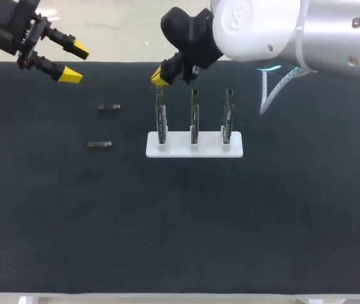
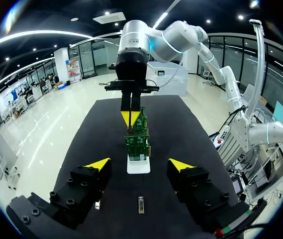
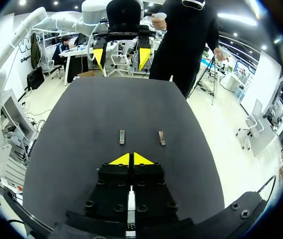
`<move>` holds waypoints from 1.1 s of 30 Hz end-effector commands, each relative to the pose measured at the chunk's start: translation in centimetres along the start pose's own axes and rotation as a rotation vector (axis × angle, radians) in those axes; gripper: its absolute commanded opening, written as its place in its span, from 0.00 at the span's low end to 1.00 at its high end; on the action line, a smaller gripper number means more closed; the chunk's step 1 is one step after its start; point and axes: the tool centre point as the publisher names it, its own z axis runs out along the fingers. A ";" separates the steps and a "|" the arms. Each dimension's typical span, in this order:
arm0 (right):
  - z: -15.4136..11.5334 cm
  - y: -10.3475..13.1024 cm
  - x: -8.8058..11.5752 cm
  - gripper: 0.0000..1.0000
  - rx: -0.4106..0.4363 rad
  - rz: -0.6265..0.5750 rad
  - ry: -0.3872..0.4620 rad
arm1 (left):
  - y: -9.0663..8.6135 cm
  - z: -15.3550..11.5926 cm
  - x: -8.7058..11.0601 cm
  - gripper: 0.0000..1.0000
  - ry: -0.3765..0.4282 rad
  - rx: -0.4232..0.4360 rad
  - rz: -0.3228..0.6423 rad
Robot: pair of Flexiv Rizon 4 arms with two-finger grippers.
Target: Pick up the optical module with the left hand, and insert it into the network port with the right hand.
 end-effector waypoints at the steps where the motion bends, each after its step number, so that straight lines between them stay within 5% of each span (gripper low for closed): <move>1: 0.4 -0.1 0.2 0.00 -0.001 0.000 -0.004 | 0.0 0.0 0.0 1.00 0.003 -0.001 -0.001; 33: 1.7 -0.2 1.4 0.00 -0.008 0.002 -0.013 | 0.0 0.0 0.0 1.00 0.003 -0.001 -0.001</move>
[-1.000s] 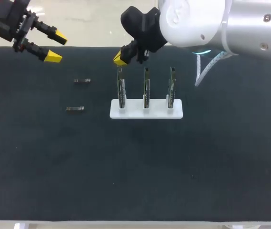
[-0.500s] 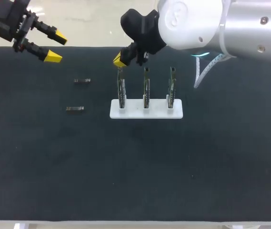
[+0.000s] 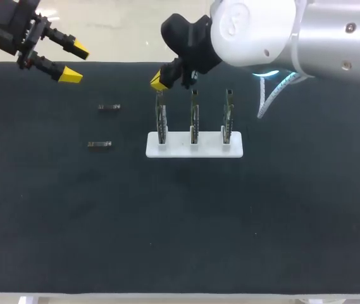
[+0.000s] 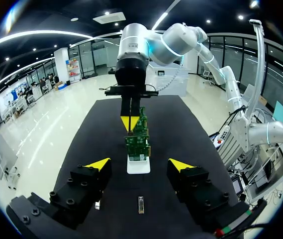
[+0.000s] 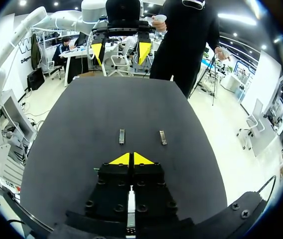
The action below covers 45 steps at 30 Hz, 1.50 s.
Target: Pick up the optical module with the left hand, and insert it into the network port with the right hand.
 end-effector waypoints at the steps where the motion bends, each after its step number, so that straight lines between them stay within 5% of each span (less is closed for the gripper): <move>1: 0.7 -0.1 0.7 0.00 -0.004 -0.001 -0.002 | 0.0 0.0 0.0 1.00 0.003 -0.001 -0.001; 19: -4.7 -1.3 -1.2 0.00 0.002 0.007 -0.053 | 0.0 0.0 0.0 1.00 0.003 -0.001 -0.001; 45: -16.7 -2.0 5.1 0.00 -0.066 -0.037 -0.067 | 0.0 0.0 0.0 1.00 0.003 -0.001 -0.001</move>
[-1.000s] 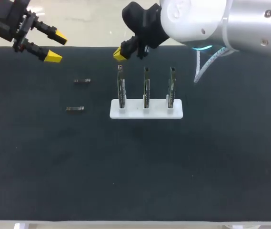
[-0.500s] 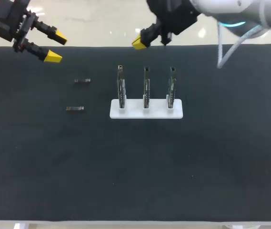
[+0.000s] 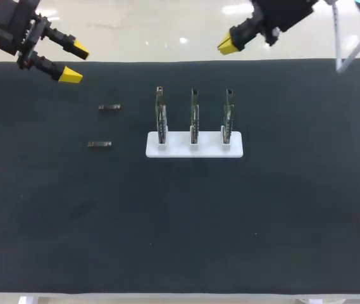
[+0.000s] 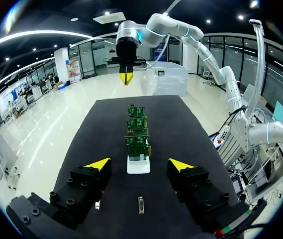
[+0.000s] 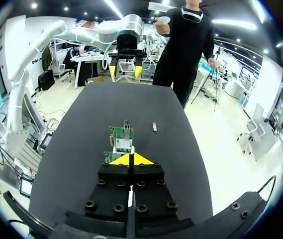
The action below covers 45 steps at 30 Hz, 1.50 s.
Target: Pick up the optical module with the left hand, and insert it into the network port with the right hand.
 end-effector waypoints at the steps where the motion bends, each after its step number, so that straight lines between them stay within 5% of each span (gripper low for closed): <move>1: -1.4 0.2 0.8 0.00 -0.003 -0.003 -0.017 | 0.0 0.0 0.0 1.00 0.003 -0.001 -0.001; 5: -1.6 0.1 1.1 0.00 -0.007 -0.008 -0.026 | 0.0 0.0 0.0 1.00 0.003 -0.001 -0.001; 6: -1.6 0.1 1.1 0.44 -0.007 -0.008 -0.026 | 0.0 0.0 0.0 1.00 0.003 -0.001 -0.001; 7: -1.6 0.1 1.1 1.00 -0.007 -0.008 -0.026 | 0.0 0.0 0.0 1.00 0.003 -0.001 -0.001; 41: -1.6 0.1 1.1 1.00 -0.007 -0.008 -0.026 | 0.0 0.0 0.0 1.00 0.003 -0.001 -0.001; 45: -1.6 0.1 1.1 1.00 -0.007 -0.008 -0.026 | -0.1 -0.2 0.5 1.00 0.095 0.000 -0.040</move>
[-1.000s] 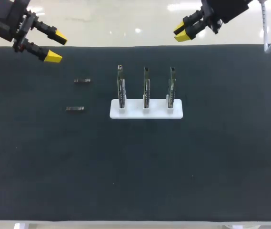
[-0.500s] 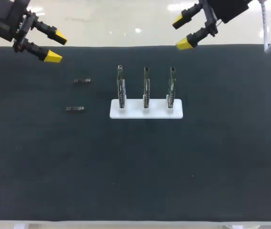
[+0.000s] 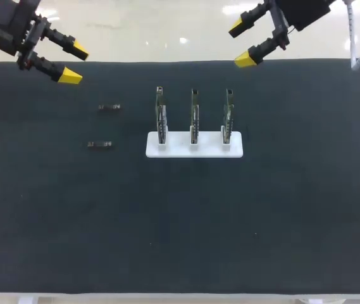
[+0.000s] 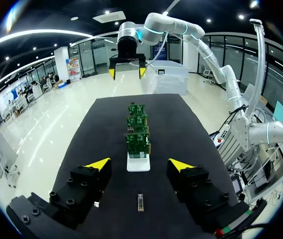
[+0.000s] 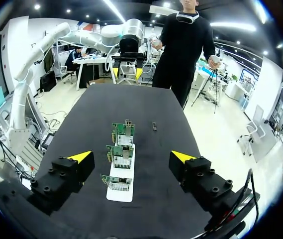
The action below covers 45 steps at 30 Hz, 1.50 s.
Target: Pick up the optical module with the left hand, and insert it into the network port with the right hand.
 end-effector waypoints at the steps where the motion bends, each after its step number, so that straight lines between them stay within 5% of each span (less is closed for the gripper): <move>1: 0.0 0.0 0.0 1.00 -0.001 -0.001 -0.001 | 0.0 -0.3 0.1 1.00 0.086 -0.003 -0.025; 12: 0.0 0.0 0.0 1.00 -0.001 -0.001 -0.001 | 1.5 0.6 3.7 1.00 0.401 -0.009 -0.083; 22: 0.0 0.0 0.0 1.00 -0.001 -0.001 -0.001 | 2.3 2.1 7.3 1.00 0.594 0.025 -0.133; 28: 0.0 0.0 0.0 1.00 -0.001 -0.001 -0.001 | 2.6 3.3 9.4 1.00 0.673 0.042 -0.190; 45: 0.0 0.0 0.0 1.00 -0.001 -0.001 -0.001 | 1.3 6.3 13.2 1.00 0.789 0.084 -0.136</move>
